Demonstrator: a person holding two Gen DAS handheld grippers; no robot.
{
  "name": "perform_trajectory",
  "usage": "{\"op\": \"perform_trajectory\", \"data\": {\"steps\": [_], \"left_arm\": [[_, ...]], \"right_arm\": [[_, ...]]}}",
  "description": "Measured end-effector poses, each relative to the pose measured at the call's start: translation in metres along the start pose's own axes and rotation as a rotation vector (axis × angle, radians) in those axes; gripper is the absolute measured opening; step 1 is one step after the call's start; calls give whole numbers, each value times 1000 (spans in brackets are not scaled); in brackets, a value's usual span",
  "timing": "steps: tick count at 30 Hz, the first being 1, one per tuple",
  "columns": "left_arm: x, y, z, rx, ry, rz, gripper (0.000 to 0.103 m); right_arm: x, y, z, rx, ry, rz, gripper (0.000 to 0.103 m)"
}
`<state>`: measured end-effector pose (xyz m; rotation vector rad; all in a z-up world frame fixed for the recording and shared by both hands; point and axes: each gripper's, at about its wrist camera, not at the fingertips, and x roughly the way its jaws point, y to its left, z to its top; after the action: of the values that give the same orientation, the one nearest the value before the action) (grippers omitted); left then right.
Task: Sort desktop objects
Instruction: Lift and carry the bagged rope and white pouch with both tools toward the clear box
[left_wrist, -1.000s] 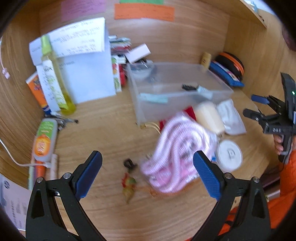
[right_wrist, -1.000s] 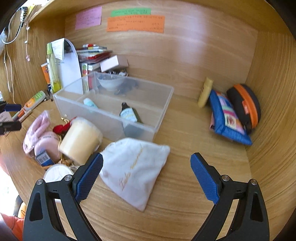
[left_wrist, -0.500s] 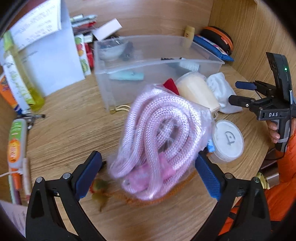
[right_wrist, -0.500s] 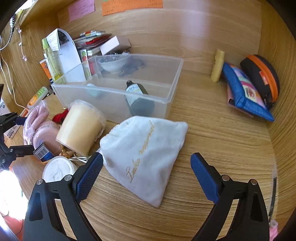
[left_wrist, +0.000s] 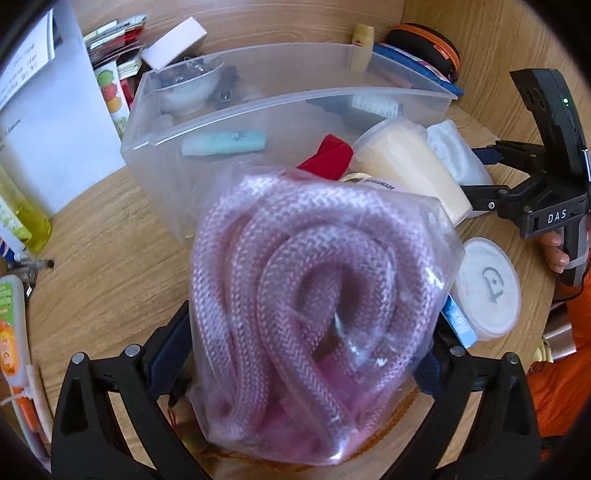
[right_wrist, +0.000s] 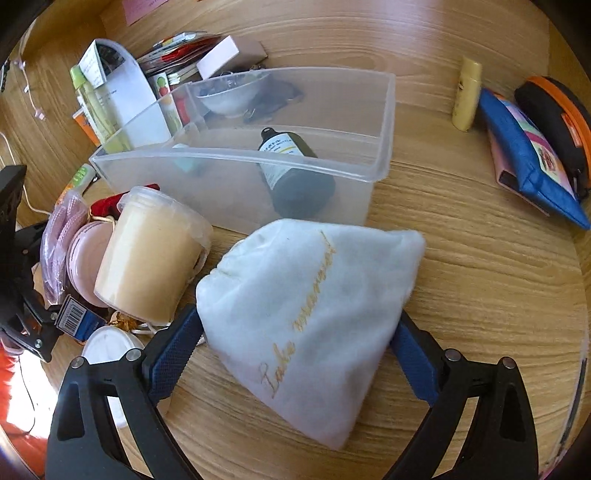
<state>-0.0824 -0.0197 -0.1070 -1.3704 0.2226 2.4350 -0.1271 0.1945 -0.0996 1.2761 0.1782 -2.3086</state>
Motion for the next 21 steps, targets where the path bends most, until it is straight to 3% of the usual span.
{"op": "perform_trajectory", "data": {"steps": [3,7,11,21], "left_arm": [[-2,-2,-2,5,-30,7,100],[-9,-3,-6,5,-55,11,76],[-15,-1,-11,-2,-70,11,65],[-38,22,-19,-116,-149,45,59]], "right_arm": [[2,6,0,-34,-11,-19,97],[2,10,0,-71,-28,-40,87],[-2,11,0,-87,-49,-35,80],[-18,11,-7,-87,-105,-6,65]]}}
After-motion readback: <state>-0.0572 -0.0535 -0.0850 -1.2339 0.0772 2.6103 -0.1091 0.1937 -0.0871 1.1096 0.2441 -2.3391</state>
